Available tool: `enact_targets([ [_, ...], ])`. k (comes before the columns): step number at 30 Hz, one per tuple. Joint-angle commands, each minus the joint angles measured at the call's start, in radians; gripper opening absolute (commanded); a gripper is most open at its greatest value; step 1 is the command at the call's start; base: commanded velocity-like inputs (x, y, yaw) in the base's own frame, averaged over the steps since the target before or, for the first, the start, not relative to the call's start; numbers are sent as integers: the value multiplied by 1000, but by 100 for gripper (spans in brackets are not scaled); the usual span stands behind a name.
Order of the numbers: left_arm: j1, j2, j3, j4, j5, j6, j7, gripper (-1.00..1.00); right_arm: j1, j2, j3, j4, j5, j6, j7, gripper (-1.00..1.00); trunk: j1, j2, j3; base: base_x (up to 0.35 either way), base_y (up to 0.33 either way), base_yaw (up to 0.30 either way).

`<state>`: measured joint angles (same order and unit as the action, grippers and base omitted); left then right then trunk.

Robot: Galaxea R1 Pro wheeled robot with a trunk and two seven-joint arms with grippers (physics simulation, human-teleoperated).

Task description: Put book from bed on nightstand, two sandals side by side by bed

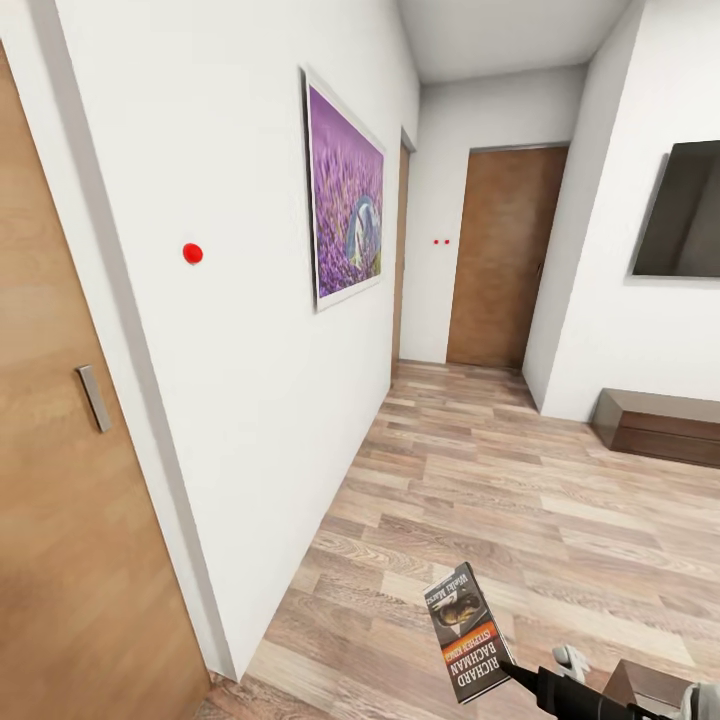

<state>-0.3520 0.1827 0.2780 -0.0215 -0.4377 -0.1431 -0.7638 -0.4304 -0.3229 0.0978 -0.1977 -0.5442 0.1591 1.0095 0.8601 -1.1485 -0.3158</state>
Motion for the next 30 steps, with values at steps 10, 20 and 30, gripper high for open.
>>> enact_targets([
  [10, 0, 1, 9, 0, -7, -27, -2, 100, -1, -1, 6, 0, -10, 8, -1, -100, 0, -1, -1, 254, 0, 0],
  [20, 0, 1, 9, 0, -6, -27, -2, 100, -1, -1, 6, 0, -10, 8, -3, -100, 0, -1, -1, 218, 0, 0],
  [30, 0, 1, 9, 0, -6, -27, -2, 100, -1, -1, 6, 0, -10, 8, -1, -100, 0, -1, -1, 186, 0, 0],
])
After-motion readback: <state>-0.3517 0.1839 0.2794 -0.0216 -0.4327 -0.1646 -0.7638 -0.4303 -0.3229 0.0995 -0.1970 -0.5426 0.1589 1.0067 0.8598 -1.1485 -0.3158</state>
